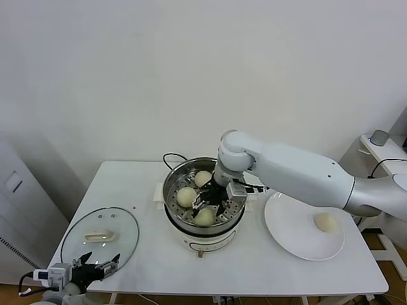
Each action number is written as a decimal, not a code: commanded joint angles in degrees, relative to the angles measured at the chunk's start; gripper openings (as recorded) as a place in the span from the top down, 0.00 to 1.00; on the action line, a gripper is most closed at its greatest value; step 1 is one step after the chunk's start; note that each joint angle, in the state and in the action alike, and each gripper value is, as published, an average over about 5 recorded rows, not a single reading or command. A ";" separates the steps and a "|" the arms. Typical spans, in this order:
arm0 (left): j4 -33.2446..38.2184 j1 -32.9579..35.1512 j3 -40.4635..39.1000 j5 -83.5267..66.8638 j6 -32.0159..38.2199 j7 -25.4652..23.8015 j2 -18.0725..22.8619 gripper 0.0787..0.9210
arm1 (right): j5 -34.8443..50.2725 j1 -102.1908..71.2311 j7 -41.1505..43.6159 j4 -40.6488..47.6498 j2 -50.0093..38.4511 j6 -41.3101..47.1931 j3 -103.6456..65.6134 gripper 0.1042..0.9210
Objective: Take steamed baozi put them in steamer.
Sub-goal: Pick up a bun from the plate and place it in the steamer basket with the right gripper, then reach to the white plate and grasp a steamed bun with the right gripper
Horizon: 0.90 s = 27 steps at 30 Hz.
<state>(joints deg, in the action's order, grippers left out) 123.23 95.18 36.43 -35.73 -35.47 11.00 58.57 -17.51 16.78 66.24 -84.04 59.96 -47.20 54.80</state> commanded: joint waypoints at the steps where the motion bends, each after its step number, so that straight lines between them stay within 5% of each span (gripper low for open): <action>1: 0.09 -0.18 -0.06 0.03 -0.26 0.10 0.12 0.12 | 0.57 2.14 0.69 3.56 -0.17 0.30 -4.94 0.14; 14: 0.70 0.02 0.24 -0.36 -0.24 0.09 0.07 0.12 | 17.13 14.52 10.60 22.75 -8.13 19.61 -3.55 0.12; 27: 0.78 -0.13 0.13 -0.44 -0.47 0.17 0.04 0.12 | 19.64 8.62 12.95 36.30 -15.90 26.32 -2.33 0.12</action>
<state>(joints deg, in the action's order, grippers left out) 123.98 95.10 36.60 -36.12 -35.81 11.10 58.65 -1.50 27.09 76.86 -58.09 49.27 -31.17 52.12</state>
